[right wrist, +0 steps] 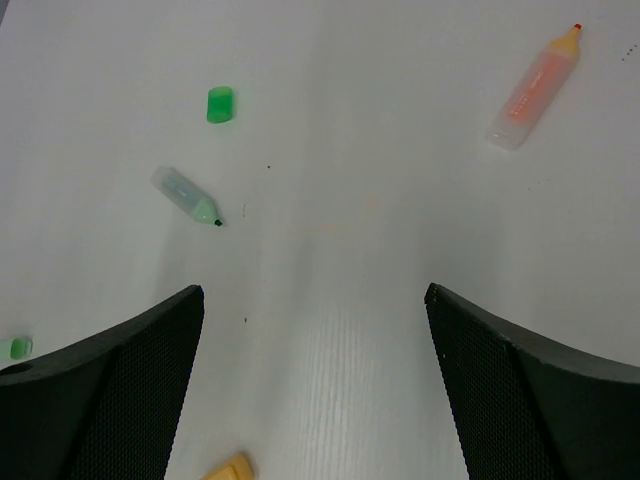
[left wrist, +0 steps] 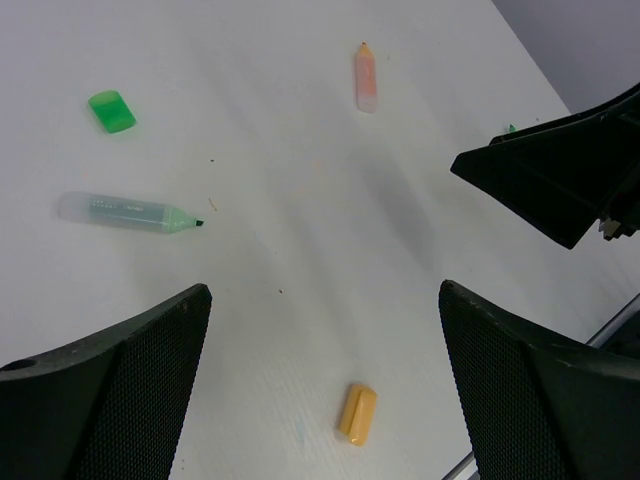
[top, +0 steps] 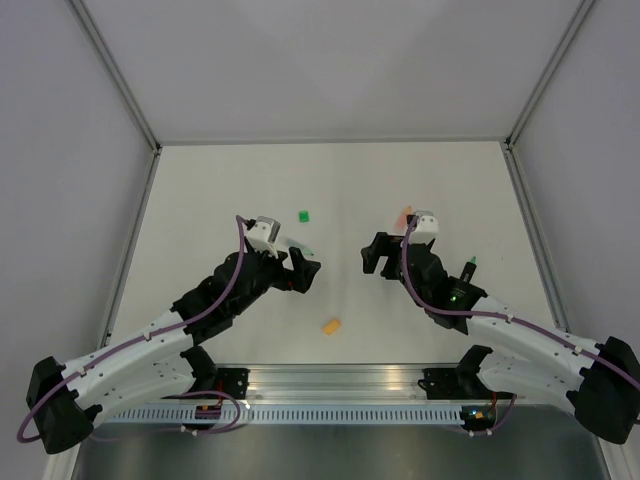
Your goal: Insert the pens into the pen caps
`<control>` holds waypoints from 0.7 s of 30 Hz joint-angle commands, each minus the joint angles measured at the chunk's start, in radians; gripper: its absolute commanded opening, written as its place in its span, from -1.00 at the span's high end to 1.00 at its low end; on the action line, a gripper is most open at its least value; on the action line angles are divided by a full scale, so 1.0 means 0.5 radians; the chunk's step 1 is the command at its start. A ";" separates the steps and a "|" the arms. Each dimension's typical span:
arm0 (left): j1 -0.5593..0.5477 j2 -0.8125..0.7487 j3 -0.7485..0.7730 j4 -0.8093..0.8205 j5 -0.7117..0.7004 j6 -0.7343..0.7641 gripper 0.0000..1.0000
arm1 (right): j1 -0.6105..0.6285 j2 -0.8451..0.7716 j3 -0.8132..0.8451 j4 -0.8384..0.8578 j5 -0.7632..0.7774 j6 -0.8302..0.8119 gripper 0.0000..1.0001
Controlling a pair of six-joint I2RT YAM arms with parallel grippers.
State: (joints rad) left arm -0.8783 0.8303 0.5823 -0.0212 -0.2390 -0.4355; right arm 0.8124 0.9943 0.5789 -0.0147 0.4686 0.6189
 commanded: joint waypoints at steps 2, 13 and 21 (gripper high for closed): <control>-0.001 -0.016 -0.002 0.030 -0.016 0.046 -0.99 | 0.004 -0.004 0.060 0.036 0.109 0.020 -0.96; -0.001 -0.010 -0.014 0.091 -0.031 0.049 -0.99 | -0.424 0.444 0.765 -1.043 0.573 0.029 -0.94; -0.001 -0.007 -0.008 0.073 -0.120 0.064 -0.99 | -1.491 0.622 0.797 -1.231 -0.142 -0.323 -0.92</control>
State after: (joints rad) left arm -0.8783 0.8303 0.5819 -0.0128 -0.2615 -0.4294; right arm 0.1730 1.2572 0.9680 -0.5159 0.5510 0.5499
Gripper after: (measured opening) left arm 0.994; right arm 0.964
